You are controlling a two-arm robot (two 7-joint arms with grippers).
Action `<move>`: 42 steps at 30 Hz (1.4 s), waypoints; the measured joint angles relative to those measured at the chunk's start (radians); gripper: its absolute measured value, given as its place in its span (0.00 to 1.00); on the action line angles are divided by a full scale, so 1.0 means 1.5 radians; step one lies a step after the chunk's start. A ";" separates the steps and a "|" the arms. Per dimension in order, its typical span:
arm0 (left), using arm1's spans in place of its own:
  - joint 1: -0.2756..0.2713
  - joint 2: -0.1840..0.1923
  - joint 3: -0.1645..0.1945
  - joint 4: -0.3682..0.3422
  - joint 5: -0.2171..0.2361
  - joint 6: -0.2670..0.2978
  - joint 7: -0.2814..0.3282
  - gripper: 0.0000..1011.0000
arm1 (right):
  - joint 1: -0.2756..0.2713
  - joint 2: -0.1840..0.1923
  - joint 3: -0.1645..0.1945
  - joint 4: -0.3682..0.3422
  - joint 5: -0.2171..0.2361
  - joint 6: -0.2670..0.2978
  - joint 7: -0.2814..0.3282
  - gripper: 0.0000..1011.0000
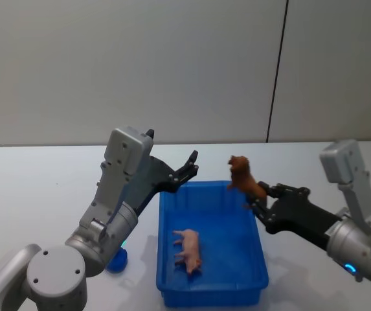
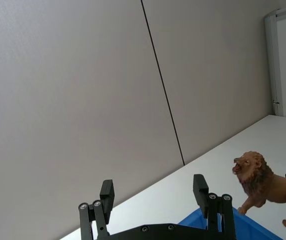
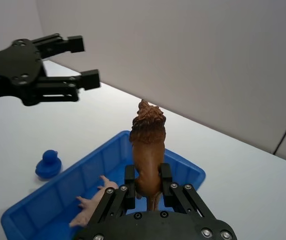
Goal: Pick up the two dolls from the table and place them into the box.
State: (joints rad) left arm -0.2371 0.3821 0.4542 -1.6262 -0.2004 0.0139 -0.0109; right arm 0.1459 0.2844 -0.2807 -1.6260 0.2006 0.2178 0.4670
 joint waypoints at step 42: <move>0.000 0.000 0.000 0.000 0.000 0.000 0.000 0.99 | -0.004 0.033 0.028 0.037 0.032 -0.019 -0.039 0.99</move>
State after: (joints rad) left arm -0.2370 0.3821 0.4542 -1.6262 -0.2003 0.0140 -0.0110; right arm 0.1400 0.3336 -0.2393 -1.5709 0.2484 0.1892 0.4078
